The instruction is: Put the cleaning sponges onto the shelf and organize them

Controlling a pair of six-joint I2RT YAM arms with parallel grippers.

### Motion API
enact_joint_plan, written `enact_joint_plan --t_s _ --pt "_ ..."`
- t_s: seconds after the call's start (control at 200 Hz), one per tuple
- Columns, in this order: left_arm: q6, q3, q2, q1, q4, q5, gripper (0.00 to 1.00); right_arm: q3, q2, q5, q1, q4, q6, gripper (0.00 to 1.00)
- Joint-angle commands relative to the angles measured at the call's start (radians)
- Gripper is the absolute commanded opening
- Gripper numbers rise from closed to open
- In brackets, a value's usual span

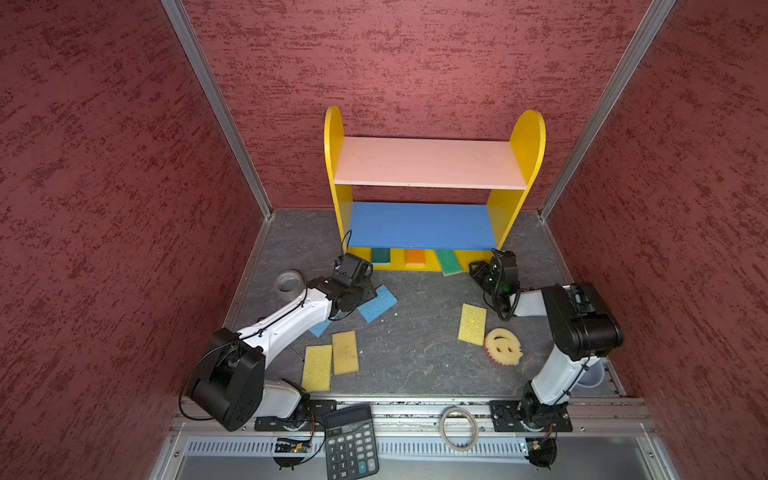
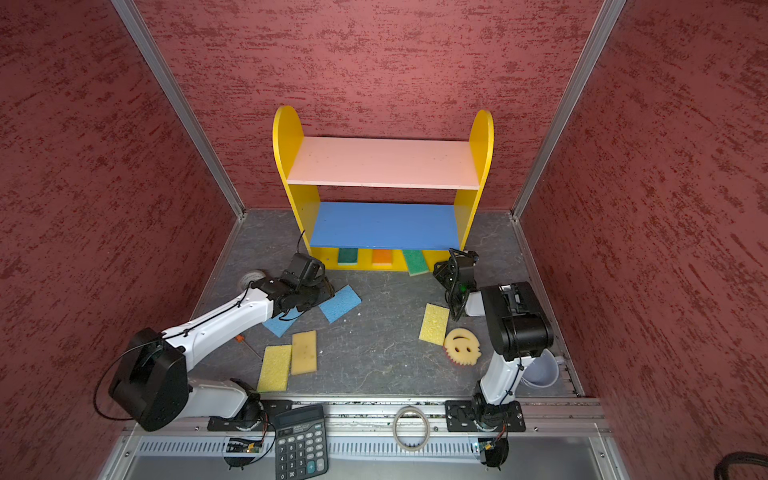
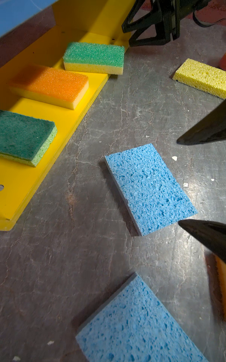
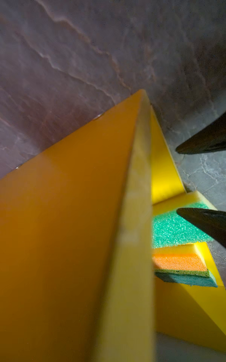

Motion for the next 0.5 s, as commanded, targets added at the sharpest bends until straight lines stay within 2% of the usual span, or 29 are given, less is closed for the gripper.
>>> enact_joint_plan --t_s 0.0,0.095,0.311,0.496 --pt "0.02 -0.003 0.023 -0.003 0.019 0.003 0.6 0.017 0.028 -0.105 0.021 0.106 0.007 0.48" --pt "0.031 -0.003 0.032 0.0 0.024 0.015 0.6 0.024 0.054 -0.136 0.021 0.137 0.026 0.52" --pt "0.044 -0.019 0.04 0.015 0.04 0.039 0.6 0.044 0.093 -0.169 0.023 0.175 0.044 0.53" --pt "0.044 -0.025 0.053 0.024 0.056 0.044 0.6 0.042 0.112 -0.184 0.027 0.191 0.051 0.41"
